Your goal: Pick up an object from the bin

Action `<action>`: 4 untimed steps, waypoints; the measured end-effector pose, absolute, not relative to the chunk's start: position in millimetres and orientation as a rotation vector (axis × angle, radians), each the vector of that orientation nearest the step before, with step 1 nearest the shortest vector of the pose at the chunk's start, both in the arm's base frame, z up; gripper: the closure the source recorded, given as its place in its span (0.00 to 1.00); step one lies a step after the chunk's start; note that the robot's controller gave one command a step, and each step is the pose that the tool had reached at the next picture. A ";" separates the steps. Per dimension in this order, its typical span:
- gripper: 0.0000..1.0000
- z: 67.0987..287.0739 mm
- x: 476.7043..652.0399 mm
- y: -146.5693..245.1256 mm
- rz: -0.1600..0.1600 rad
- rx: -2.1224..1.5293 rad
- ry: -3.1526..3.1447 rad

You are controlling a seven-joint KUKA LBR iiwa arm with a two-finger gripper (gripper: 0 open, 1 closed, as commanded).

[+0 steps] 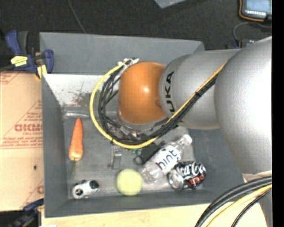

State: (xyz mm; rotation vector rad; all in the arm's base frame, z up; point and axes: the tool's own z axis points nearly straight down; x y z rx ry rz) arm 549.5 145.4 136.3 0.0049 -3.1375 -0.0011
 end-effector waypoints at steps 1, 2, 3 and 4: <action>0.00 139.3 551.5 145.2 -0.003 0.001 -3.144; 0.00 125.7 536.0 128.6 -0.005 0.248 -3.139; 0.00 104.7 536.2 95.2 0.000 0.574 -3.090; 0.00 79.9 524.4 82.7 -0.004 0.350 -3.132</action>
Offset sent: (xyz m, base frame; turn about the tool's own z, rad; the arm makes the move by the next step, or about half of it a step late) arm -0.0456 -0.0600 -0.0422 -0.4187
